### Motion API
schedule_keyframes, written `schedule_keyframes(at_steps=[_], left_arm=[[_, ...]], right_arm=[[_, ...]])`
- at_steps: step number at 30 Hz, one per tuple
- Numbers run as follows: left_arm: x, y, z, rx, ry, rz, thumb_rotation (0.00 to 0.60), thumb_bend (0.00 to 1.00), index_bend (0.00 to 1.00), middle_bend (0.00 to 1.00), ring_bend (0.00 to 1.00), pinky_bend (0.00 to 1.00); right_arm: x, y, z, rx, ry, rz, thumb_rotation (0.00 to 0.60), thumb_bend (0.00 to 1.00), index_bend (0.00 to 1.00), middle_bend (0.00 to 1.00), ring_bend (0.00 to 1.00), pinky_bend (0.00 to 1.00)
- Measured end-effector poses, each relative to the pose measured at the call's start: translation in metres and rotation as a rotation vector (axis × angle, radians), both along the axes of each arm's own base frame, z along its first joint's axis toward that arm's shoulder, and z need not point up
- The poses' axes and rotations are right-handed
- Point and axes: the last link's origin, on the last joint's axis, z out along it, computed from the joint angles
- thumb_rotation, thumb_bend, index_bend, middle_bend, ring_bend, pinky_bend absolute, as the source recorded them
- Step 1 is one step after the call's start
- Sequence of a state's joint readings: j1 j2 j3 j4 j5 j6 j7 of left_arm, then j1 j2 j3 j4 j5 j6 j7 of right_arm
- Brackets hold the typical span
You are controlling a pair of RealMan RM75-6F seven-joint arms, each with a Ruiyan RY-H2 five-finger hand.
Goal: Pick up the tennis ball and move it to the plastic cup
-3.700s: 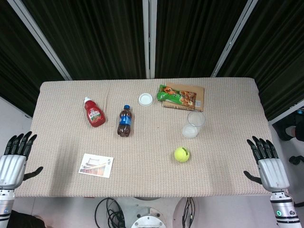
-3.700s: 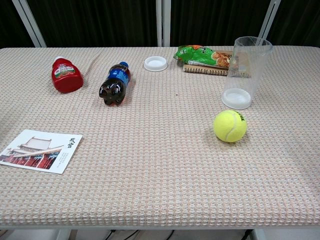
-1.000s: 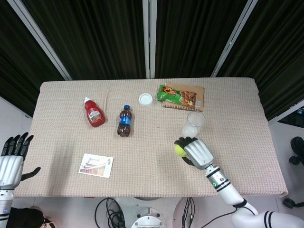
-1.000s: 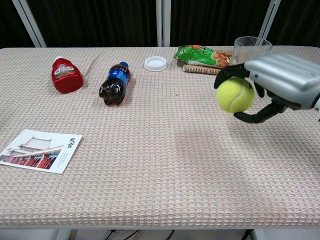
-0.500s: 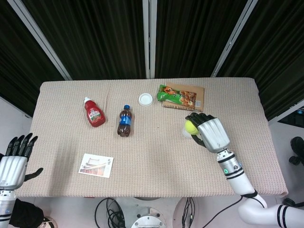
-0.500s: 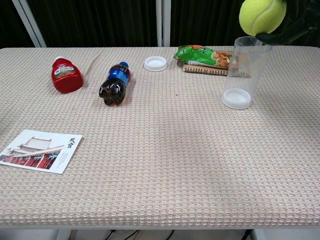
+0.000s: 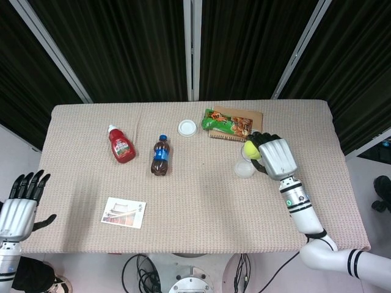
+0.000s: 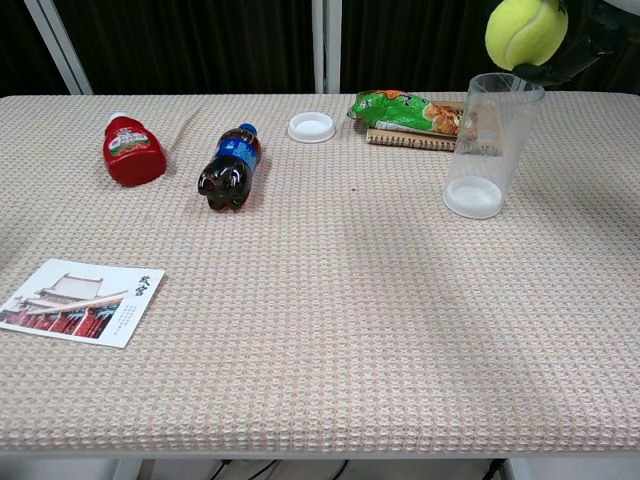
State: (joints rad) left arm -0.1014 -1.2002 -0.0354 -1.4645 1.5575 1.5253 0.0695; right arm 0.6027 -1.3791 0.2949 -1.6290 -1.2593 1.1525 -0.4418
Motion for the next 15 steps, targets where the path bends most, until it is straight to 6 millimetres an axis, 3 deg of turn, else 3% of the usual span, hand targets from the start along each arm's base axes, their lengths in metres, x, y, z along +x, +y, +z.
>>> schedule_keyframes(at_steps=[2,5,8,15], left_arm=[[0.001,0.001,0.0,-0.003,-0.002,-0.006,0.6,0.03,0.0,0.0,0.0,0.0],[0.003,0.001,-0.001,-0.011,0.002,-0.019,0.6,0.03,0.0,0.0,0.0,0.0],[0.006,0.002,0.0,-0.013,-0.004,-0.031,0.6,0.03,0.0,0.0,0.0,0.0],[0.012,0.004,0.005,0.0,-0.011,-0.047,0.6,0.03,0.0,0.0,0.0,0.0]], right_arm=[[0.0,0.0,-0.001,0.016,-0.003,-0.002,0.6,0.23,0.19,0.25,0.22,0.28],[0.0,0.0,-0.001,0.04,-0.021,-0.008,0.6,0.17,0.01,0.08,0.02,0.09],[0.001,-0.001,0.001,0.062,-0.056,-0.013,0.6,0.16,0.0,0.0,0.0,0.01],[0.002,0.002,0.012,0.062,-0.092,-0.01,0.6,0.16,0.0,0.0,0.0,0.0]])
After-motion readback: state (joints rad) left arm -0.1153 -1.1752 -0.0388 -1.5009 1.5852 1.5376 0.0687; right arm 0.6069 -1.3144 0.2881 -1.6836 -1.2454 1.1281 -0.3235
